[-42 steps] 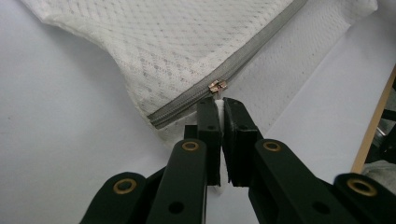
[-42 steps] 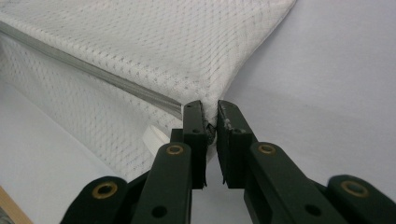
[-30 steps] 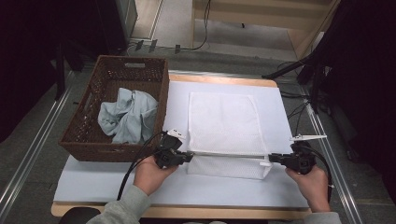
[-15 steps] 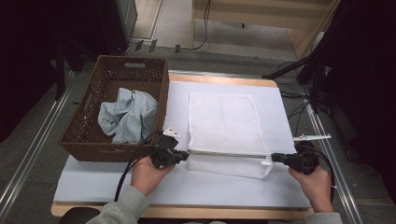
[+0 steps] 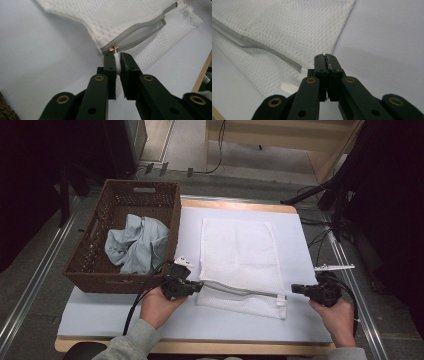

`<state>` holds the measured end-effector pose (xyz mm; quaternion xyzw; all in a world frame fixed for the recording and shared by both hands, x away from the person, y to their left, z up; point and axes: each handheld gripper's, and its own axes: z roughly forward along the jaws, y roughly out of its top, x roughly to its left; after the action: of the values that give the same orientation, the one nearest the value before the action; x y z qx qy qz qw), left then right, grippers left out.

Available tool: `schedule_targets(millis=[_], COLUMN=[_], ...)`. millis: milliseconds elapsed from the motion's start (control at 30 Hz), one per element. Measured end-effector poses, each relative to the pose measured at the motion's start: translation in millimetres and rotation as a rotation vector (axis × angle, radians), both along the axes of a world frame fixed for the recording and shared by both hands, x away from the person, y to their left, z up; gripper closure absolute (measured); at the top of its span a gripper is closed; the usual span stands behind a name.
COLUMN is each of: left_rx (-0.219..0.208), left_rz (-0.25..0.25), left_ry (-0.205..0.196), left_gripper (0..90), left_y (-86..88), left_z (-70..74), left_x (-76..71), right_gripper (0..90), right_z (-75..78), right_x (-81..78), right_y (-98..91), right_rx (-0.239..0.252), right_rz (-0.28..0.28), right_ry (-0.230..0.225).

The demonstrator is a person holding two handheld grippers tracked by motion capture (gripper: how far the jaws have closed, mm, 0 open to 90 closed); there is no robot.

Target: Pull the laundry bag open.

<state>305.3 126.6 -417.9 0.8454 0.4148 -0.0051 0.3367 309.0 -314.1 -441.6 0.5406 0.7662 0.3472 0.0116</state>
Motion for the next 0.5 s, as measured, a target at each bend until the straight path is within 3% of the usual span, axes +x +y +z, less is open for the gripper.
schedule_targets(millis=[133,367,500], left_rx=[0.007,-0.036,-0.064], left_rz=[-0.005,-0.023,-0.039], left_ry=[-0.007,0.002,-0.009], left_gripper=[69.3,61.2,55.5], left_y=[0.3,0.6,2.0], left_z=[1.1,7.3,12.8], left_x=[-0.9,-4.5,-8.8], right_gripper=[87.6,80.0,73.8], right_z=[0.4,3.6,6.8], right_x=[-0.6,-3.6,-7.7], right_y=[-1.4,4.8,13.0], right_rx=[0.000,-0.010,-0.007], right_rz=[-0.008,0.012,0.033], right_ry=[-0.003,-0.035,-0.091])
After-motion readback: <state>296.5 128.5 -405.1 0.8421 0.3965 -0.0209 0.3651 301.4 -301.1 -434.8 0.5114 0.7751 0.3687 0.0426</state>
